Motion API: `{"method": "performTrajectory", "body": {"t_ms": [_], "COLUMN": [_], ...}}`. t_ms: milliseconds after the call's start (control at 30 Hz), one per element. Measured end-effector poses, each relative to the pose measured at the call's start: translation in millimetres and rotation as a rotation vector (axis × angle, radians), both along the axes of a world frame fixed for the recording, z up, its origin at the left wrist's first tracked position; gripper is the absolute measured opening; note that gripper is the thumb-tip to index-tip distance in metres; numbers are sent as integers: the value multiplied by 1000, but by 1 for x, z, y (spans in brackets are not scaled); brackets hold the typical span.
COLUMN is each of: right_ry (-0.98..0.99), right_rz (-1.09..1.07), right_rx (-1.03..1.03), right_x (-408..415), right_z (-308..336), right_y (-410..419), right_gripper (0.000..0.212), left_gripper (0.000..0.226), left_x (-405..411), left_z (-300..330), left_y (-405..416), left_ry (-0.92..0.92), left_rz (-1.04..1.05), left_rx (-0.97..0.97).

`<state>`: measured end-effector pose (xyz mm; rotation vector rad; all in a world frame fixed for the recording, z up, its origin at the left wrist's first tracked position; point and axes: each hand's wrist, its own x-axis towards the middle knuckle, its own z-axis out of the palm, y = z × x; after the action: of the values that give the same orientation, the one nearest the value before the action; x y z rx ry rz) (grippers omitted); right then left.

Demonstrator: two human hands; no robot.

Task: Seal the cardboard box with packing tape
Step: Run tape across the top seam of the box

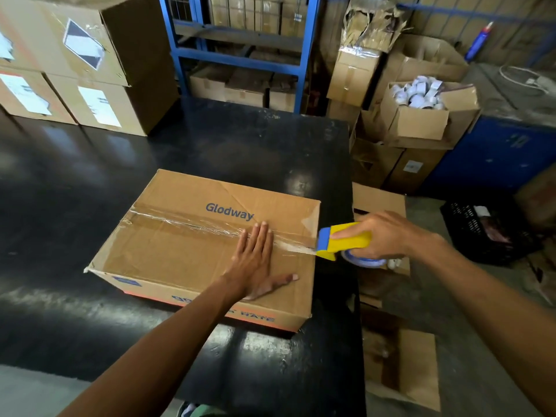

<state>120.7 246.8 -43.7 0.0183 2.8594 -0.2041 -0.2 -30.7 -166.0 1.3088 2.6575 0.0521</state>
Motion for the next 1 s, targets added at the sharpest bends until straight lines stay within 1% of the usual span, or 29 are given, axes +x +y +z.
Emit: {"method": "performTrajectory", "body": {"t_ms": [100, 200, 300, 400, 500, 567, 667, 733, 767, 800, 867, 933, 1000], "right_ry": [-3, -17, 10, 0, -28, -47, -59, -44, -32, -9, 65, 129, 226], "right_rz": [-21, 7, 8, 59, 175, 190, 112, 78, 56, 26, -67, -198, -363], "right_rx": [-5, 41, 104, 186, 309, 331, 311, 308, 313, 316, 313, 244, 71], "right_x": [23, 19, 15, 13, 7, 8, 11, 11, 11, 10, 12, 17, 24], "right_z": [-14, -33, -41, -33, -28, -35, -41, -37, -35, -33, -33, -36, -39], "right_y": [14, 8, 1, -6, -27, -41, -41, -34, -32, -29, -24, -20, -19], "right_gripper": [59, 63, 55, 51, 49, 49, 48, 48, 48, 49, 49, 49, 40], "left_gripper": [127, 126, 128, 129, 134, 133, 120, 110, 109, 108, 102, 95, 93], "left_x": [-2, -2, -1, 14, 34, 36, 33, 34, 35, 37, 40, 40, 38], "left_z": [0, -1, 6, 14, 10, 5, 9, 15, 17, 18, 15, 10, 8], "left_y": [0, 0, 3, 24, 48, 51, 54, 67, 76, 84, 95, 97, 95], "left_ry": [5, -11, -45, -84, -42, -9, -52, -105, -130, -151, -118, -79, -84], "left_rz": [-15, -20, -2, -45, -36, -32, 3, 145, 232, 302, 367, 368, 338], "left_rx": [-11, -28, -45, -23, -13, -29, 23, 127, 160, 166, 126, 100, 86]}}
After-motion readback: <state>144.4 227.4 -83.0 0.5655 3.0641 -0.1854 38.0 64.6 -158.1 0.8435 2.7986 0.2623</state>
